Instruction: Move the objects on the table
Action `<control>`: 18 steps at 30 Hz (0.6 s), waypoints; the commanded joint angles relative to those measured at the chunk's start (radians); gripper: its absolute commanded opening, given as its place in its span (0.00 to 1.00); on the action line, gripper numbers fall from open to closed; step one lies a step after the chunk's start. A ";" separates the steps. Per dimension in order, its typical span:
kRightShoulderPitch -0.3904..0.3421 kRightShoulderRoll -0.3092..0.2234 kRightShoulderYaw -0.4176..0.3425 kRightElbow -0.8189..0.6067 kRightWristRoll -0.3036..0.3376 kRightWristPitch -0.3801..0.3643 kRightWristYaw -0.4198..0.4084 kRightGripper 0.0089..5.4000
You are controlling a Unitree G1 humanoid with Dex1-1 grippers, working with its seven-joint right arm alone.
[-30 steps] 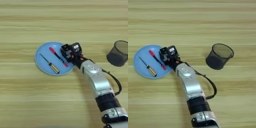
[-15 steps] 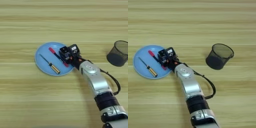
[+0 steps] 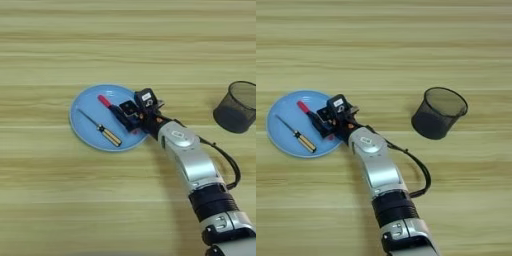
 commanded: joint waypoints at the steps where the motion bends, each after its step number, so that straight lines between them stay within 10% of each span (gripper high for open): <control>1: -0.037 -0.014 -0.003 -0.106 -0.005 -0.015 -0.014 0.94; 18: 0.084 0.024 0.026 -0.296 0.019 0.024 -0.010 1.00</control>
